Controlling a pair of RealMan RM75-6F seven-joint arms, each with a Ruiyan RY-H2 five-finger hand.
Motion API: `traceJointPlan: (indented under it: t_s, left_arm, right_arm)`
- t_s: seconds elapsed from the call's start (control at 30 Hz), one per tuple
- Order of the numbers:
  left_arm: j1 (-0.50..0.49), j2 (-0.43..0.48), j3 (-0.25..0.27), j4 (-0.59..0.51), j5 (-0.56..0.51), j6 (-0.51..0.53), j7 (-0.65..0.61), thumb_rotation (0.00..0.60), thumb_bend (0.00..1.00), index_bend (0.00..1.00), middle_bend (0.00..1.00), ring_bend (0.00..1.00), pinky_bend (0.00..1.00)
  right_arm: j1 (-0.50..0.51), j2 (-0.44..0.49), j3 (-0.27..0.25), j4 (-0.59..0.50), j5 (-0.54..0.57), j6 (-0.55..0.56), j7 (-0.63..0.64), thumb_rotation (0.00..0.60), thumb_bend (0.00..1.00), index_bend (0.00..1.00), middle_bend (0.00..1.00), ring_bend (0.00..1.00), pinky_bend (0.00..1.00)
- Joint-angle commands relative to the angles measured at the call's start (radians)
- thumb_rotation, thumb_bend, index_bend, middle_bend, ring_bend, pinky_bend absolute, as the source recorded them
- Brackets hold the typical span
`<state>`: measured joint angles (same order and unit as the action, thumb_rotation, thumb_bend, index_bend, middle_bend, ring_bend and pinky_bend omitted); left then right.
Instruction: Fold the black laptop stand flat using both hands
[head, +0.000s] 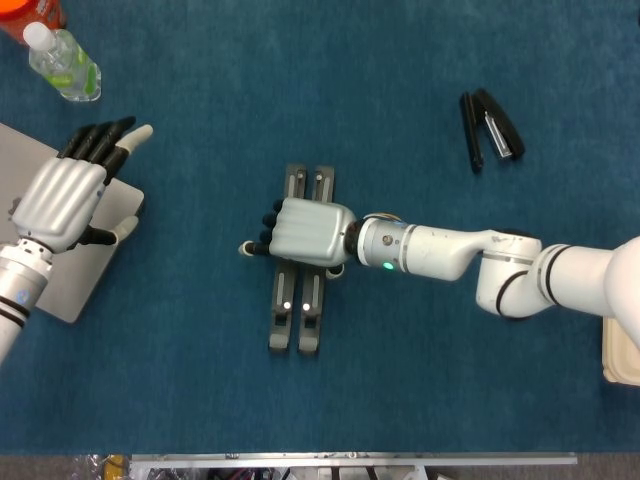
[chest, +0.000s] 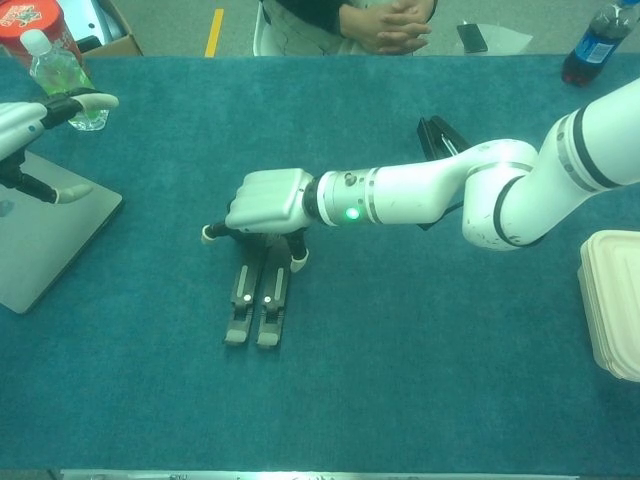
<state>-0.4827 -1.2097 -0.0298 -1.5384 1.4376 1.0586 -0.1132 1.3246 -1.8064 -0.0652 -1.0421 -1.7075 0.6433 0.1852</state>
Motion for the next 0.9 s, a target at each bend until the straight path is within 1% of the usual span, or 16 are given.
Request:
traceJointPlan:
  t_s: [0.03,0.23,0.33,0.5,0.53,0.6,0.63,0.67,0.7,0.83,0.9]
  left_arm:
    - [0.0,-0.001,0.0,0.0,0.001,0.0,0.0,0.6,0.27,0.0,0.0,0.0,0.0]
    - [-0.001,-0.003,-0.002,-0.003,0.001,0.0,0.001,0.6,0.27,0.0,0.0,0.0,0.0]
    - [-0.003,-0.003,-0.002,-0.005,0.001,-0.002,0.003,0.6,0.27,0.0,0.0,0.0,0.0]
    - [-0.007,-0.005,-0.005,-0.008,0.0,-0.006,0.006,0.6,0.27,0.0,0.0,0.0,0.0]
    - [-0.007,-0.005,-0.005,-0.008,0.0,-0.007,0.007,0.6,0.27,0.0,0.0,0.0,0.0]
    - [-0.009,-0.007,-0.006,-0.008,0.0,-0.007,0.008,0.6,0.27,0.0,0.0,0.0,0.0]
    - [-0.009,-0.007,-0.006,-0.008,0.0,-0.008,0.01,0.6,0.27,0.0,0.0,0.0,0.0]
    - [-0.01,-0.008,-0.006,-0.009,0.0,-0.008,0.011,0.6,0.27,0.0,0.0,0.0,0.0]
    - [-0.011,-0.008,-0.006,-0.009,0.0,-0.009,0.012,0.6,0.27,0.0,0.0,0.0,0.0]
    - [-0.012,-0.008,-0.007,-0.012,-0.001,-0.008,0.017,0.6,0.27,0.0,0.0,0.0,0.0]
    - [-0.012,-0.006,-0.008,-0.014,-0.001,-0.008,0.02,0.6,0.27,0.0,0.0,0.0,0.0]
  right_arm:
    - [-0.004,0.001,0.001,0.0,0.0,0.007,-0.002,0.6,0.06,0.15,0.39,0.27,0.34]
    - [-0.011,0.005,0.005,-0.001,0.003,0.019,-0.002,0.6,0.07,0.17,0.42,0.3,0.38]
    - [-0.015,0.008,0.009,-0.004,0.008,0.021,-0.003,0.6,0.07,0.17,0.44,0.34,0.4]
    - [-0.021,0.018,0.008,-0.015,0.008,0.026,-0.006,0.6,0.07,0.17,0.44,0.34,0.4]
    - [-0.022,0.021,0.006,-0.019,0.008,0.024,-0.004,0.6,0.07,0.17,0.42,0.32,0.41]
    - [-0.02,0.03,0.001,-0.031,0.008,0.015,0.004,0.6,0.07,0.13,0.35,0.25,0.4]
    - [-0.018,0.035,0.0,-0.037,0.009,0.01,0.008,0.6,0.07,0.08,0.3,0.2,0.38]
    - [-0.017,0.039,-0.001,-0.041,0.008,0.008,0.009,0.6,0.07,0.05,0.27,0.17,0.36]
    - [-0.017,0.041,-0.001,-0.043,0.008,0.008,0.007,0.6,0.07,0.01,0.22,0.14,0.32]
    - [-0.021,0.057,-0.001,-0.061,0.008,0.013,0.006,0.6,0.07,0.0,0.11,0.07,0.23]
    - [-0.031,0.072,0.005,-0.079,0.016,0.025,0.004,0.6,0.07,0.0,0.09,0.05,0.21]
